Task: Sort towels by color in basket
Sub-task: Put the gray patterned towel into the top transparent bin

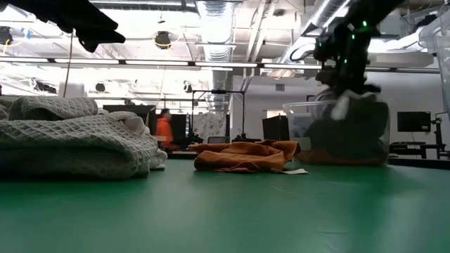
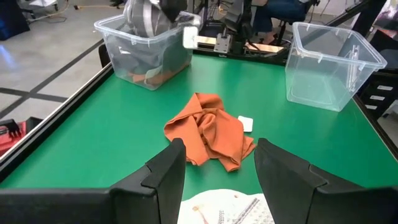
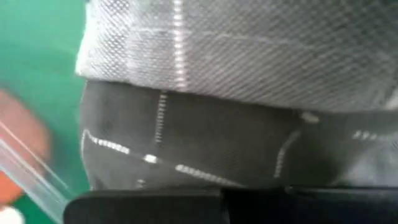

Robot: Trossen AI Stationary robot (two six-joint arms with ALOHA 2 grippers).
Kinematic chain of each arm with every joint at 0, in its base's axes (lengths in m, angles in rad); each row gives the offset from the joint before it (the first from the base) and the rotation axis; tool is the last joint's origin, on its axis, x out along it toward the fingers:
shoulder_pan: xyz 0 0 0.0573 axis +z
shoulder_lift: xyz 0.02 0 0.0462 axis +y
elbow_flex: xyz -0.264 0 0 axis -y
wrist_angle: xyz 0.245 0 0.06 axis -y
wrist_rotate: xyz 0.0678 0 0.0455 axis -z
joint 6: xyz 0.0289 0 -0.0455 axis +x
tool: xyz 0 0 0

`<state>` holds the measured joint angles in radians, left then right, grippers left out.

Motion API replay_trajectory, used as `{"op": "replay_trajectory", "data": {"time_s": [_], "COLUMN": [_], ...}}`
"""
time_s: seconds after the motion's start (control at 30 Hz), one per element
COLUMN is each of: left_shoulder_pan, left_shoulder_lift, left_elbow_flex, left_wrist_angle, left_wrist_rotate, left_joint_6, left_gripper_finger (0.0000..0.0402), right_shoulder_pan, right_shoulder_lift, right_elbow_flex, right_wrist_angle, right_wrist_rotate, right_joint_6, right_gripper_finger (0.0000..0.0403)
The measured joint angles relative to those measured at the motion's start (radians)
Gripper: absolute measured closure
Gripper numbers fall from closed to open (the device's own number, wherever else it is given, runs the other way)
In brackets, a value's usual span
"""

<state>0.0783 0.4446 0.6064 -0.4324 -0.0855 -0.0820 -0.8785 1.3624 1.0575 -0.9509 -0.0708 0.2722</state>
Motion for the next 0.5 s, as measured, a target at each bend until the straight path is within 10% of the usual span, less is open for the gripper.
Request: {"op": "replay_trajectory", "data": {"time_s": [0.27,0.5], "left_shoulder_pan": [0.0,0.0], "left_shoulder_lift": [0.0,0.0], "left_elbow_flex": [0.0,0.0], "left_wrist_angle": [0.0,0.001], "left_wrist_rotate": [0.0,0.001], "left_joint_6": [0.01,0.009], "left_gripper_finger": [0.0221,0.0221], "right_shoulder_pan": [-0.079,-0.078], "right_shoulder_lift": [-0.005,-0.048], "right_elbow_flex": [-0.085,0.007], "right_wrist_angle": [0.13,0.062], "right_wrist_rotate": [-0.21,-0.219], "right_joint_6": [0.022,0.037], "right_gripper_finger": [0.0375,0.0281]}}
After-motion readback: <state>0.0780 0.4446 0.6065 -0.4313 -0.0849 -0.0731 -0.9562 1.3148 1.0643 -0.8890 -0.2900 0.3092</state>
